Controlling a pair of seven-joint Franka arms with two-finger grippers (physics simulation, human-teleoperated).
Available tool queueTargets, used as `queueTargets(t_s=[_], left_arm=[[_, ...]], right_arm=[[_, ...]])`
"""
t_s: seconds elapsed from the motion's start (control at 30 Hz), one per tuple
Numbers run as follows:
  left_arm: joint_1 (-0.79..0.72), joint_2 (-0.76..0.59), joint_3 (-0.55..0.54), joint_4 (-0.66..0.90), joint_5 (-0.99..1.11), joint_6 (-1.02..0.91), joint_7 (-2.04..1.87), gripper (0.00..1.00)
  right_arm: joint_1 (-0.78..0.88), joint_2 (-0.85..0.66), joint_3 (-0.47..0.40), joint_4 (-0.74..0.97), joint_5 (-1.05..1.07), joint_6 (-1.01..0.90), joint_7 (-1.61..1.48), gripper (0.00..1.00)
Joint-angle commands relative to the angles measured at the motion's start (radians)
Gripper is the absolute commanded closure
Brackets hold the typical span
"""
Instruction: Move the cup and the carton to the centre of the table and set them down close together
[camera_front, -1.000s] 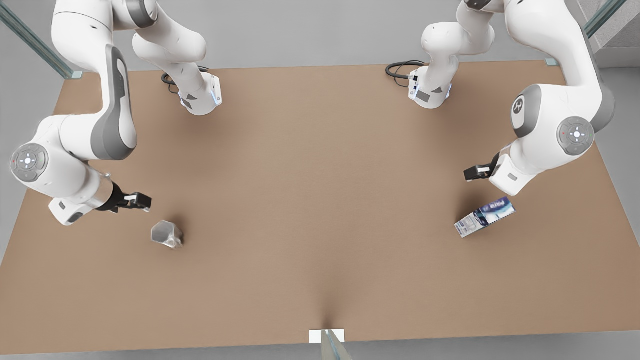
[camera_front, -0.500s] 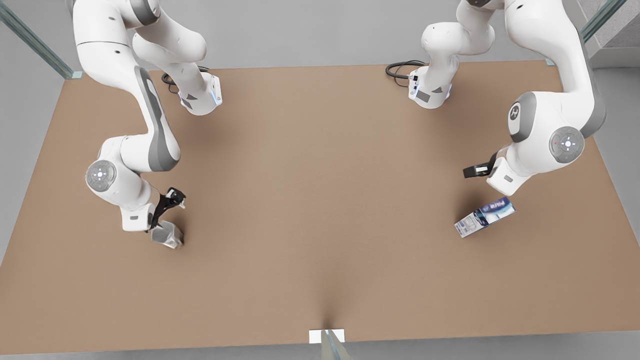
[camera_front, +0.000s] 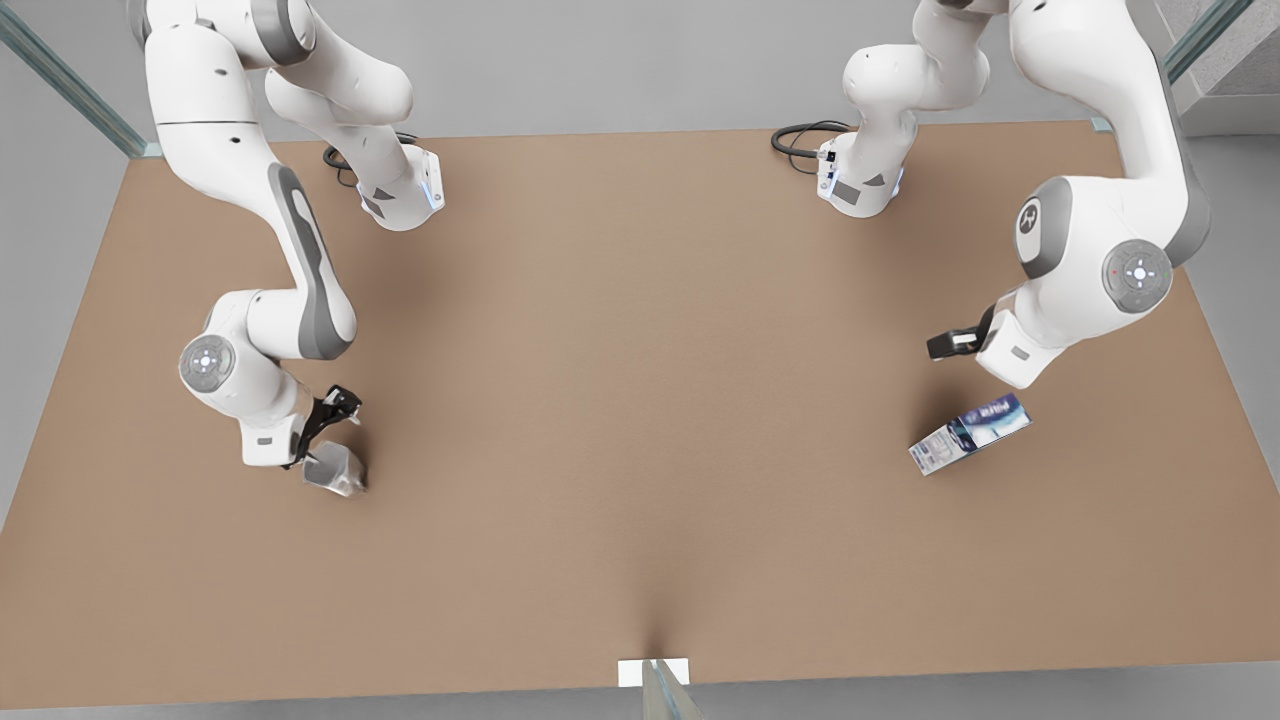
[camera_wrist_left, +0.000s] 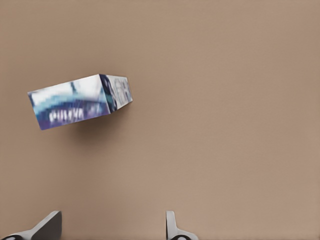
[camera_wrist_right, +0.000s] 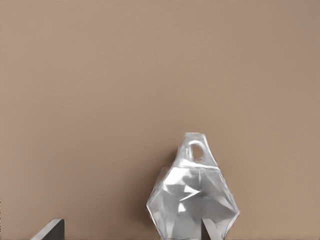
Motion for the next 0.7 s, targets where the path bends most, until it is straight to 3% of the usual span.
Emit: queueTargets(t_s=[0.0,0.13,0.2,0.67], left_arm=[[0.0,0.001,0.0,0.001,-0.002,0.0,0.001,0.0],[0.0,0.005,0.0,-0.007,-0.002,0.0,-0.001,0.0],[0.0,0.005,0.0,-0.007,-0.002,0.0,-0.001,0.0],[0.0,0.017,0.0,-0.008,0.001,0.0,-0.001,0.0]], right_arm=[[0.001,0.004,0.0,-0.002,0.0,0.024,0.0,0.0],[0.001,0.043,-0.021,-0.017,0.002,0.061,-0.012,0.0],[0.003,0.071,-0.051,-0.016,0.101,0.072,-0.106,0.0],[0.044,0.126,-0.055,-0.017,0.103,0.075,0.0,0.0]])
